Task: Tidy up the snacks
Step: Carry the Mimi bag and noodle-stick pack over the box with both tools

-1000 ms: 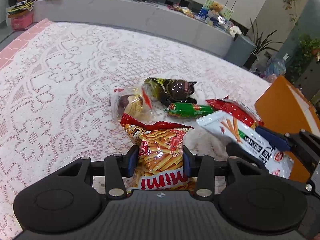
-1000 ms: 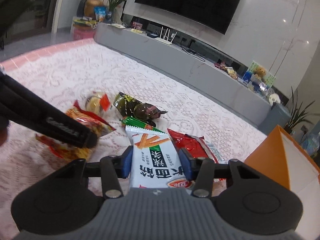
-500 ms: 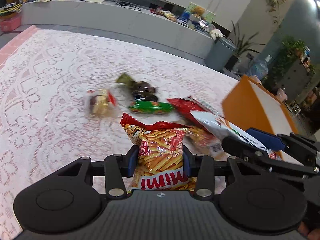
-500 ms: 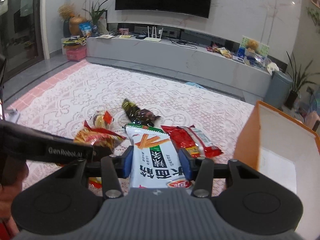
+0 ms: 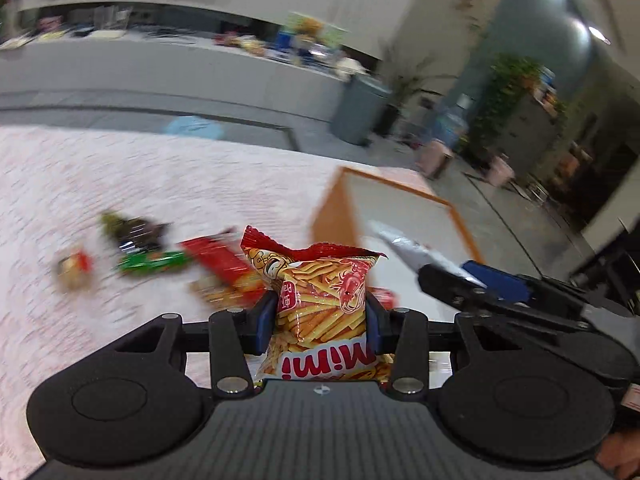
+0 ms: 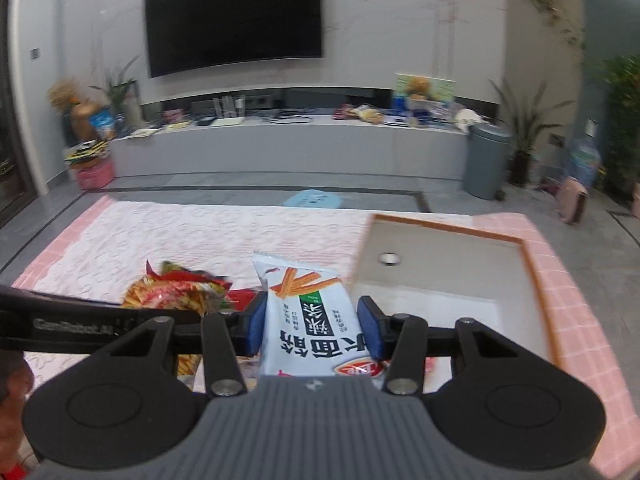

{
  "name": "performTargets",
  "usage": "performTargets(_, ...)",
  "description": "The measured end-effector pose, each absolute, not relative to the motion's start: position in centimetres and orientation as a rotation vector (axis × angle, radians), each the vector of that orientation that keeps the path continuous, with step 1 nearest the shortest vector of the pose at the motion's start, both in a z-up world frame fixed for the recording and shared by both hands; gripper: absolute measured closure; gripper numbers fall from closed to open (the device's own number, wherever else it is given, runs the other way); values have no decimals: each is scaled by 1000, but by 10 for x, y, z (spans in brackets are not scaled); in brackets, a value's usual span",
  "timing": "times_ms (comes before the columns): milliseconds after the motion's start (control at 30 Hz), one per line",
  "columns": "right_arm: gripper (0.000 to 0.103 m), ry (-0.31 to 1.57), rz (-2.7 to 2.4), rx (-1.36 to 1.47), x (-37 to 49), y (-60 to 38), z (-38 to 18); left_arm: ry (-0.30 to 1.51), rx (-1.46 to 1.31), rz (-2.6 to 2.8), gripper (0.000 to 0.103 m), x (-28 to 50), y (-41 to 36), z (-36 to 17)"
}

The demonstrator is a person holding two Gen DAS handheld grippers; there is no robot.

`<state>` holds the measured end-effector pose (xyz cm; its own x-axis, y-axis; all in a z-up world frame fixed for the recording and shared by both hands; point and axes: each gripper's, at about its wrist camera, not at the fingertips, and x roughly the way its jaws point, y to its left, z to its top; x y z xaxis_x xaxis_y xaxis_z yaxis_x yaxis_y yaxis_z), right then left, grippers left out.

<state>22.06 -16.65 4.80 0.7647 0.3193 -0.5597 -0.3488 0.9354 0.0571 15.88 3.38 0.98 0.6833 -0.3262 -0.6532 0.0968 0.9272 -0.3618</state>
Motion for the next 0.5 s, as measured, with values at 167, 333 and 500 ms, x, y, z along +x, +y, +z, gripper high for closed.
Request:
performTargets(167, 56, 660, 305, -69, 233, -216, 50, 837, -256, -374, 54, 185, -19, 19)
performTargets(333, 56, 756, 256, -91, 251, -263, 35, 914, -180, -457, 54, 215, -64, 14)
performTargets(500, 56, 846, 265, -107, 268, -287, 13, 987, -104, -507, 54, 239, -96, -2)
